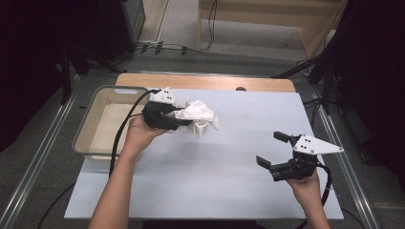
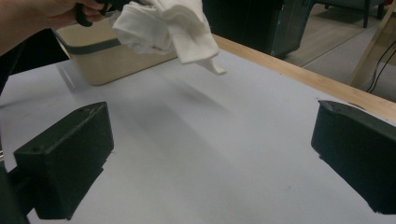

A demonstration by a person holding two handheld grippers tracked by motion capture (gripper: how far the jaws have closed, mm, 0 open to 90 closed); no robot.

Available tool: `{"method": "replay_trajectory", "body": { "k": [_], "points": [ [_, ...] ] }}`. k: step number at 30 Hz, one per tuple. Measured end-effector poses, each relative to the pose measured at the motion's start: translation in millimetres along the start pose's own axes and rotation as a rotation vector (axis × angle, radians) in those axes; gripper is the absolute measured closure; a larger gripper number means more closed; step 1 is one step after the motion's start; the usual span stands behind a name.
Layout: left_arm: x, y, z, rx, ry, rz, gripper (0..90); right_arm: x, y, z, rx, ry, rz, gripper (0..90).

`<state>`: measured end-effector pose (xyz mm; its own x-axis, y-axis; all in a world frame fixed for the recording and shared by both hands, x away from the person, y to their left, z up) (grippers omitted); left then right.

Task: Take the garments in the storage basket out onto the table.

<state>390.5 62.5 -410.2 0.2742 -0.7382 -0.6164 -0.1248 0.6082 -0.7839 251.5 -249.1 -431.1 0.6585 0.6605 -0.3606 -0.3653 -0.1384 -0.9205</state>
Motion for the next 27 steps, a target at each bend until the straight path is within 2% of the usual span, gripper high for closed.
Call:
{"method": "replay_trajectory", "body": {
  "k": [13,17,27],
  "points": [
    [36.6,-14.8,-12.4,0.018,0.032,-0.01,58.8,-1.8,-0.2,-1.0,-0.001,-0.001,0.0,0.0],
    [46.7,-16.4,-14.5,0.027,0.03,0.002,58.8,-2.5,-0.4,-1.4,0.001,0.0,-0.002,0.0],
    [63.3,-17.5,-17.3,0.035,0.033,0.018,58.8,-3.6,-0.8,-1.6,0.003,-0.001,-0.007,0.0]
  ]
}}
Point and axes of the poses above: each handheld gripper's, and its own axes: x roughly forward along the jaws, y roughly out of its underside, z roughly to its left, the point moved 5 cm from there along x, roughly forward along the jaws, and after that the axes turned 6 degrees about x, right-handed, at the moved point
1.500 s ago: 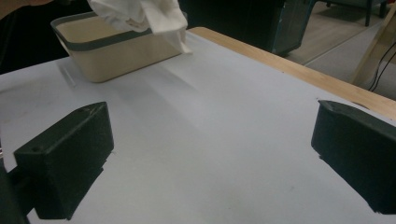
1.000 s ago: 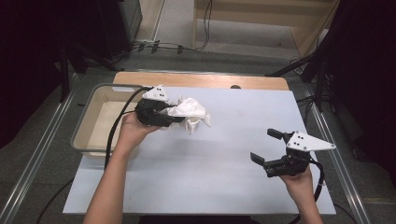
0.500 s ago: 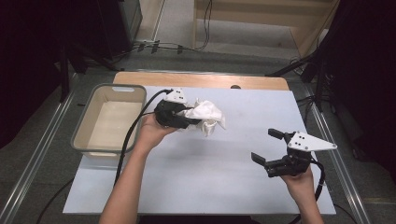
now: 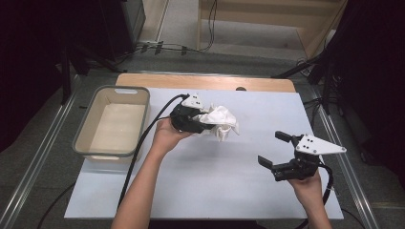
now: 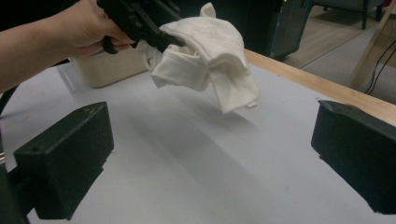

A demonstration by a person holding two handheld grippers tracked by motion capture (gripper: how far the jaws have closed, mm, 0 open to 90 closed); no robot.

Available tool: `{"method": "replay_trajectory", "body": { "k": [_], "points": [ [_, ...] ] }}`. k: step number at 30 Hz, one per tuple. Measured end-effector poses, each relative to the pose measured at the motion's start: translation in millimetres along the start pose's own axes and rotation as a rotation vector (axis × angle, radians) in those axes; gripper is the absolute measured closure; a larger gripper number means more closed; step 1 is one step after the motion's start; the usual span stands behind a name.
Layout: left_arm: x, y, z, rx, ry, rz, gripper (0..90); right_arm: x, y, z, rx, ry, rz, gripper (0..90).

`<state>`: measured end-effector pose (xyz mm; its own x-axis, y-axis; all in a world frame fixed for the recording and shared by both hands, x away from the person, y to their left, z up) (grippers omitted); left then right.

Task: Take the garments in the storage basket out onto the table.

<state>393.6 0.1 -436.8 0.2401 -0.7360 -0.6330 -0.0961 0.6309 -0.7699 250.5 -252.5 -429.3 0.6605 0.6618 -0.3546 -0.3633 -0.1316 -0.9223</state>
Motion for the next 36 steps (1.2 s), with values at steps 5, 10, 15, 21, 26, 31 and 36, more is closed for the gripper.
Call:
{"method": "replay_trajectory", "body": {
  "k": [5,10,15,21,26,31,36],
  "points": [
    [7.3,-0.6,-1.0,0.021,-0.006,0.022,58.8,0.1,0.1,-0.1,-0.002,0.0,0.001,0.0],
    [16.8,0.0,-1.8,0.013,-0.014,0.029,58.7,0.3,0.2,0.1,-0.002,0.0,0.002,0.0],
    [24.4,2.4,-2.3,0.028,-0.019,0.06,58.6,0.3,0.2,-0.1,0.0,-0.002,0.001,0.0],
    [33.3,6.0,-2.7,0.031,-0.02,0.086,58.6,0.2,0.3,-0.1,-0.002,-0.001,0.002,0.0],
    [39.4,8.2,-3.3,0.029,-0.02,0.103,58.5,0.7,0.6,-0.6,-0.004,0.0,0.004,0.0],
    [45.7,12.2,-3.0,0.031,-0.022,0.131,58.4,1.8,1.0,-0.3,-0.005,-0.002,0.008,0.0],
    [51.8,15.8,-3.0,0.027,-0.02,0.152,58.2,1.5,0.9,-0.3,-0.005,-0.003,0.007,0.0]
  ]
}}
Point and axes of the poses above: each handheld gripper's, and its own axes: x roughly forward along the jaws, y roughly out of its underside, z roughly to its left, the point moved 5 cm from there along x, roughly forward along the jaws, and after that the axes turned 6 degrees about x, right-handed, at the moved point
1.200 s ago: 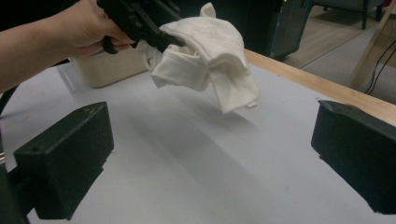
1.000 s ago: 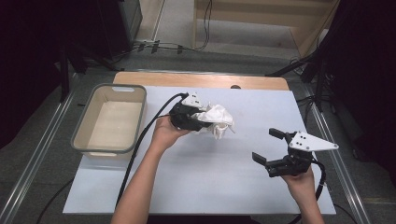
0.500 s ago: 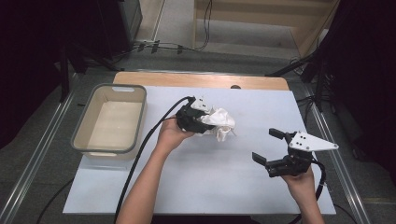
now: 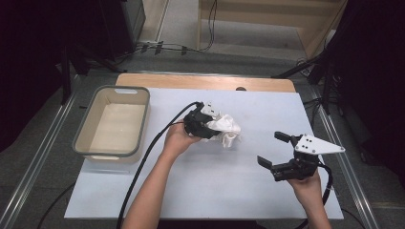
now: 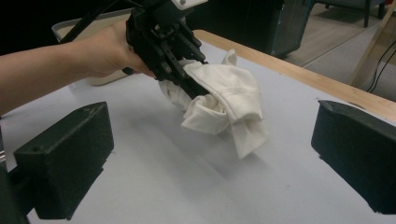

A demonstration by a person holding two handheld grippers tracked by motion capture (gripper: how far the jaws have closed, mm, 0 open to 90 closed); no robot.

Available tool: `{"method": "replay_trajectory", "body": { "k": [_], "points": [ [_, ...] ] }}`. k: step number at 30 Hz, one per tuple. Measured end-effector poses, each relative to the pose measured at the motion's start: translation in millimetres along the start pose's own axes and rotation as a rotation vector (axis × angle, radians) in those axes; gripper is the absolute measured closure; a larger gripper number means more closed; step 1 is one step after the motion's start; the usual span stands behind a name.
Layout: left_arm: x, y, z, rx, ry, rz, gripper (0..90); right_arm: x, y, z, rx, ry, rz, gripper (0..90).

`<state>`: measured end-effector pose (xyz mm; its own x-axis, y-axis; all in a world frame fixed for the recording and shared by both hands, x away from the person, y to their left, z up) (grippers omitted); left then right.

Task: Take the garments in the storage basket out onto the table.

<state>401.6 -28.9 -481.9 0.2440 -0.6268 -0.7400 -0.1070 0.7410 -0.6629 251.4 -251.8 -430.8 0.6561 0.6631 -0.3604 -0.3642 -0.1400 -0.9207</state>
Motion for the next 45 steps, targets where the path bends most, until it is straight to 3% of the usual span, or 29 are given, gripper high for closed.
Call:
{"method": "replay_trajectory", "body": {
  "k": [8,14,27,32,38,45],
  "points": [
    [11.5,6.3,2.0,-0.016,0.001,0.035,57.9,0.5,0.1,0.3,0.001,0.0,0.0,0.0],
    [20.5,10.5,1.1,-0.009,0.003,0.076,57.4,0.4,0.1,0.1,0.004,-0.002,0.0,0.0],
    [29.3,11.6,-2.1,0.004,0.005,0.116,53.4,0.5,-0.2,0.9,0.002,-0.006,-0.001,0.0],
    [30.0,11.5,-3.0,0.002,0.022,0.114,46.6,0.3,-0.1,0.0,0.002,-0.006,-0.002,0.0],
    [28.9,10.9,-2.2,-0.034,0.048,0.083,36.5,1.1,0.1,0.4,0.002,-0.007,0.002,0.0],
    [24.9,7.9,1.1,-0.083,0.045,0.019,12.4,0.5,0.2,-0.1,0.005,-0.006,0.002,0.0]
  ]
}}
Point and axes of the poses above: each handheld gripper's, and its own axes: x roughly forward along the jaws, y roughly out of its underside, z roughly to its left, the point moved 5 cm from there along x, roughly forward along the jaws, and after that the axes turned 6 degrees about x, right-handed, at the moved point
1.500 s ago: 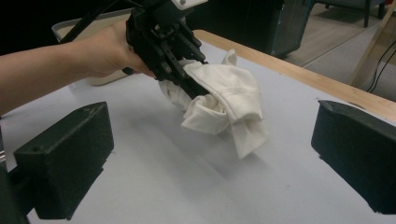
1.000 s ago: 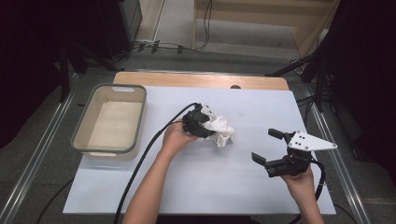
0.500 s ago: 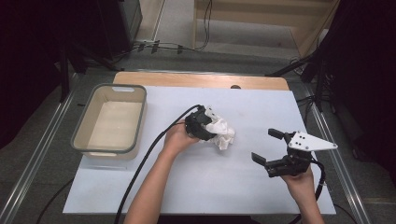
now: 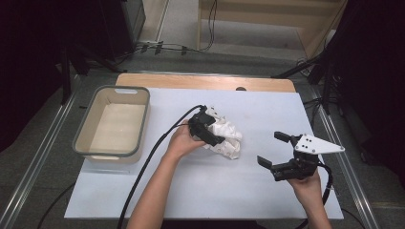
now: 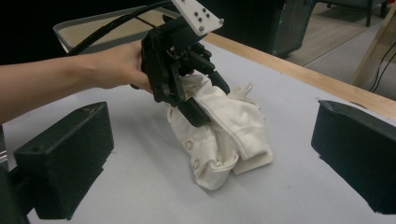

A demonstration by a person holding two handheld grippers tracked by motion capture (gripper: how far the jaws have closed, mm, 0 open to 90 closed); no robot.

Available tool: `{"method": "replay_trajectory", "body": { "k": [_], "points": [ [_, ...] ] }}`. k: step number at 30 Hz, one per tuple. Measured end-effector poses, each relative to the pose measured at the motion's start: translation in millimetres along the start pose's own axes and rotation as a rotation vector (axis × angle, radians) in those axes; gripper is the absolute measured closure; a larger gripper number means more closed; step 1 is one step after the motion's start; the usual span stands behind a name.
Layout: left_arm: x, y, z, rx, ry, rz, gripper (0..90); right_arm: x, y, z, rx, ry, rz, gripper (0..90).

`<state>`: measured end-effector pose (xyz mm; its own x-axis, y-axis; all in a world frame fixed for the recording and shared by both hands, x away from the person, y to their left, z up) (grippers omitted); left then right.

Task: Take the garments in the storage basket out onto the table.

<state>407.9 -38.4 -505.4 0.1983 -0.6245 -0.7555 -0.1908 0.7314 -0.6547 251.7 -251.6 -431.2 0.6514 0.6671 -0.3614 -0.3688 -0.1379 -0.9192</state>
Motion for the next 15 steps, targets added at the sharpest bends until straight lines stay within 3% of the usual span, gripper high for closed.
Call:
{"method": "replay_trajectory", "body": {
  "k": [3,10,15],
  "points": [
    [0.1,1.1,1.9,-0.019,-0.045,0.016,0.7,-0.3,-0.3,-0.1,-0.001,0.002,-0.003,0.0],
    [-5.8,2.2,2.1,-0.048,-0.06,-0.031,0.0,-0.6,-0.1,-0.5,0.0,0.004,-0.001,0.0],
    [-13.0,-0.1,-0.5,-0.038,-0.059,-0.063,0.0,-0.5,0.2,-0.8,0.001,0.006,0.001,0.0]
  ]
}}
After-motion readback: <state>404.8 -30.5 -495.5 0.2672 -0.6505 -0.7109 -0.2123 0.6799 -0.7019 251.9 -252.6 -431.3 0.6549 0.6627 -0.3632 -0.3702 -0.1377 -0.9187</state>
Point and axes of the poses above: each handheld gripper's, and its own axes: x roughly forward along the jaws, y roughly out of its underside, z roughly to its left, the point moved 5 cm from there along x, roughly forward along the jaws, and after that the axes turned 6 degrees about x, right-handed, at the moved point
